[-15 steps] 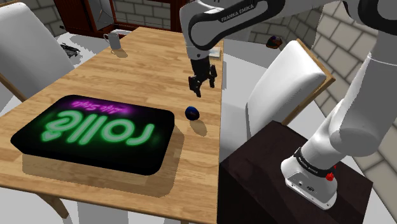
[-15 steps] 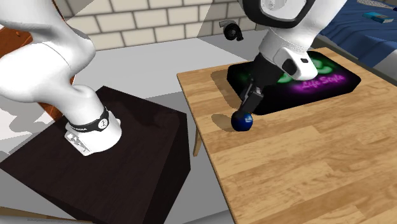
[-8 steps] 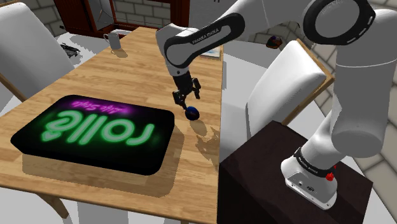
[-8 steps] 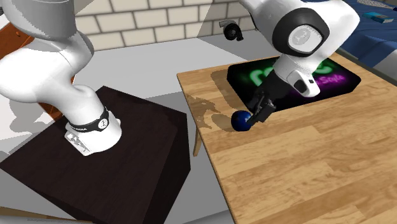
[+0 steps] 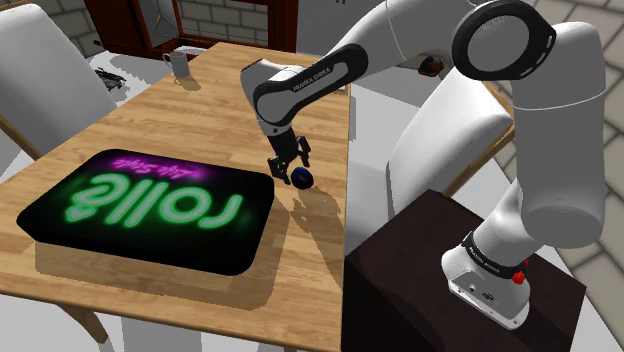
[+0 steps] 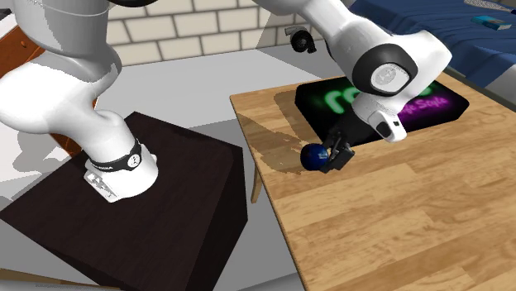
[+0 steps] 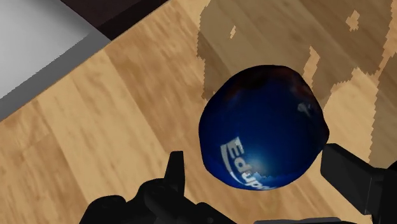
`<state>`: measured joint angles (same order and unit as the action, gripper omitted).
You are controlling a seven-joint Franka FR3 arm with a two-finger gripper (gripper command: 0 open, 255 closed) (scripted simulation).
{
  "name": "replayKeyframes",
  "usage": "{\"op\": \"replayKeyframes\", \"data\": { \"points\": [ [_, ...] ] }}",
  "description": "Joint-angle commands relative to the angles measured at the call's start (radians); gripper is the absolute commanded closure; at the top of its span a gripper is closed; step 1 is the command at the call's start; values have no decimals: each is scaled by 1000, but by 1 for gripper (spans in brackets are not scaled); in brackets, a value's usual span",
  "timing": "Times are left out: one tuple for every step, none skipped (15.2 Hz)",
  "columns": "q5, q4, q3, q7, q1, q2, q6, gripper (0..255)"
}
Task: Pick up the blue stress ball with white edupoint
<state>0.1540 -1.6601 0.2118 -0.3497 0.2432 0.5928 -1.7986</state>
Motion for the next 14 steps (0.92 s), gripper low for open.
{"op": "replayKeyframes", "data": {
  "points": [
    [2,0,-1,-3,2,13,-13,0],
    [2,0,-1,-2,2,13,-13,0],
    [2,1,-1,-3,2,13,-12,255],
    [3,1,-2,-2,1,13,-13,255],
    [3,8,-2,-2,2,18,-9,255],
    [4,10,-3,2,0,16,-6,255],
    [4,15,-4,5,-2,17,-3,255],
    [3,17,-3,5,-1,15,2,255],
    [3,17,-3,4,-1,14,3,255],
    [3,15,-3,4,-1,12,2,255],
    [2,13,-2,2,0,10,2,255],
    [2,0,-1,-2,2,13,-13,255],
    [1,2,0,-1,1,5,-3,255],
    [-1,4,1,0,1,-3,6,255]
  ]
}}
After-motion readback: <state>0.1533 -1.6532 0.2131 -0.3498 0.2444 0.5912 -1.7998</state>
